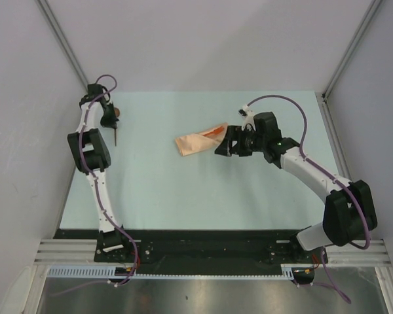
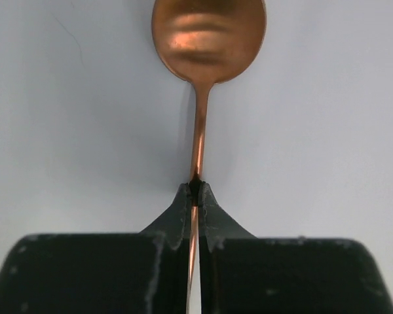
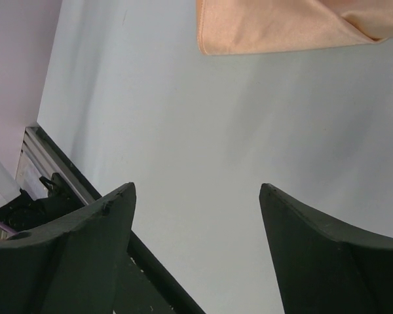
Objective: Fold the napkin into a case and place the utensils inside
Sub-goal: Pick up the spoon from the corner of the board, then pass from the left arm to the right
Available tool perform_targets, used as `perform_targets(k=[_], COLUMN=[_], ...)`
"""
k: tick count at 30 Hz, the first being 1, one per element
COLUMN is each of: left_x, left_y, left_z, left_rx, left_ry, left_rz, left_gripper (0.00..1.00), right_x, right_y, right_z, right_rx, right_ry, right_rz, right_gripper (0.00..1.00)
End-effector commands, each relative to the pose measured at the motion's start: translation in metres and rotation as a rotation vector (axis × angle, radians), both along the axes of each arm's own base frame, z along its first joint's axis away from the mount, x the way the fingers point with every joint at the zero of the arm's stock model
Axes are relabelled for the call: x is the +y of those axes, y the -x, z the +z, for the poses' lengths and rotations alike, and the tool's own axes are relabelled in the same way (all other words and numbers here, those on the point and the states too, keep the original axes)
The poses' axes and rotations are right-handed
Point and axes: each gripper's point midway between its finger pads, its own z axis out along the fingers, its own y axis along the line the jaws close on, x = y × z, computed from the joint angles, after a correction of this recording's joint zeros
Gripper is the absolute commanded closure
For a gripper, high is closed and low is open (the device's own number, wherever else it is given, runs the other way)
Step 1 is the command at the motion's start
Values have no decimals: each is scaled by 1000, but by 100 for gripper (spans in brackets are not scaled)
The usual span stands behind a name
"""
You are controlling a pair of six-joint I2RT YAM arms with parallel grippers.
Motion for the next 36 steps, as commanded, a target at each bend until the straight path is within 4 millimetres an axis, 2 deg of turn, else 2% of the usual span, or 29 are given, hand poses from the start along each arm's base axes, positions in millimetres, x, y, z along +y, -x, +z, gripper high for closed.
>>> perform_targets(k=[1,2,3,4,5,6,7,8,9,10,11,12,13,14,17,21,22,24,25,27,28,33,36], left_x=[-48,-60,-82,-99,-115,-145,-158,-179,-208,-219,-234,-264,-278,-305,-345,-372,-374,-383,-382,-391,-392,-393,-395], left_y=[13,16,16,30,36,42,55,64,75,88,97,105,121,133,158,184,188,197,198,205,206,209,210], left_z=[76,89,128,117,122,128,132,133,132,134,135,138,143,146,154,151,146,143,141,137,135,136,139], left_rx=[-119,-145,-231,-199,-209,-216,-202,-186,-163,-154,-154,-176,-189,-206,-229,-197,-192,-191,-187,-179,-177,-182,-192], left_ry=[76,74,61,82,97,132,149,167,190,186,191,196,204,195,91,19,-4,-58,-93,-116,-122,-146,-137], left_rz=[-50,-71,-98,-121,-137,-171,-182,-205,-257,-273,-304,-382,-427,-529,-713,-829,-856,-893,-891,-920,-924,-936,-939], left_gripper=[100,100,100,100,100,100,100,100,100,100,100,100,100,100,100,100,100,100,100,100,100,100,100], right_x=[10,13,15,19,24,29,26,28,27,25,26,26,25,25,19,10,10,9,9,11,11,14,19], right_y=[-34,-42,-46,-52,-62,-64,-77,-81,-88,-99,-103,-108,-110,-114,-121,-122,-120,-120,-120,-119,-120,-117,-116], right_z=[27,19,22,28,24,27,36,31,30,42,33,35,35,40,36,27,19,11,5,1,-7,-22,-25], right_rx=[-92,-68,-60,-65,-61,-50,-73,-62,-63,-89,-59,-64,-48,-54,-78,-62,-38,-8,-1,20,39,69,86], right_ry=[-29,-28,-55,-81,-106,-142,-159,-166,-173,-185,-190,-194,-196,-203,-166,-146,-147,-140,-135,-138,-132,-110,-135], right_rz=[-14,-19,0,8,16,41,34,51,53,52,72,90,99,109,105,114,129,136,142,154,156,167,186], right_gripper=[14,11,10,9,7,7,6,5,5,5,4,5,5,5,5,15,24,31,39,47,54,56,60])
